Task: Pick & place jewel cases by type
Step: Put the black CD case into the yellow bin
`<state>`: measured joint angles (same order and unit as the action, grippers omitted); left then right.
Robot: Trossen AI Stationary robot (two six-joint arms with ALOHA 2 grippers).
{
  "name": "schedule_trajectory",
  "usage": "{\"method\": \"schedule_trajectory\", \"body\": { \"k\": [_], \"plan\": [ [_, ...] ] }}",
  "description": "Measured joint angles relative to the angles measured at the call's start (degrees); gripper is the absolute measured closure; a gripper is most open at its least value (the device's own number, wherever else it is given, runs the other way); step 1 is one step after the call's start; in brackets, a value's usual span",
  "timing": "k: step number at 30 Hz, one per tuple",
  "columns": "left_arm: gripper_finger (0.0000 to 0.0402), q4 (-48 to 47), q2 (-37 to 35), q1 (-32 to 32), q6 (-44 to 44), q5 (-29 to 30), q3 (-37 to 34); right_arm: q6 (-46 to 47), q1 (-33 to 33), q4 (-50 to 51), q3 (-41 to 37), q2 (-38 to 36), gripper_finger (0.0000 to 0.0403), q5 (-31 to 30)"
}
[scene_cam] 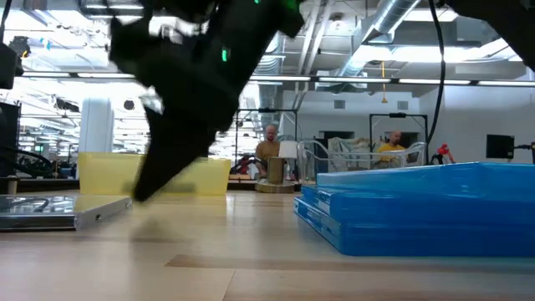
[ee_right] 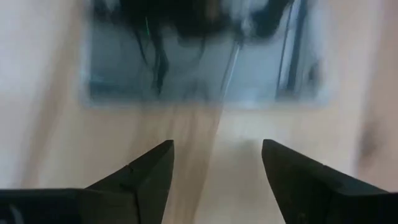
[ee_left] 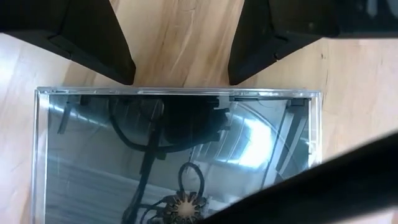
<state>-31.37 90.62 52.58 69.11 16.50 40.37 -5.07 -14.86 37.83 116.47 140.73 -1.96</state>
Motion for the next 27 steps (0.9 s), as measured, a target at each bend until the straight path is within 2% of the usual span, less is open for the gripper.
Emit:
{"method": "schedule_trajectory", "body": {
  "k": [5,13,27],
  "plan": [
    [0.0143,-0.16,0.17,-0.42,-2.58,0.05,1.0,0.19,-1.11,0.0,0.21,1.44,0.0163,1.16],
    [0.0143,0.59,0.47,-0.47,-1.02,2.28,0.97,0.44,-1.84,-3.54,-0.02,1.84,0.0163,0.42],
    [0.0143,2.6,0.51,-0.72,-1.18,6.58,0.8,0.13,-0.78,-8.69,-0.35,2.14,0.0163,2.91]
  ]
}}
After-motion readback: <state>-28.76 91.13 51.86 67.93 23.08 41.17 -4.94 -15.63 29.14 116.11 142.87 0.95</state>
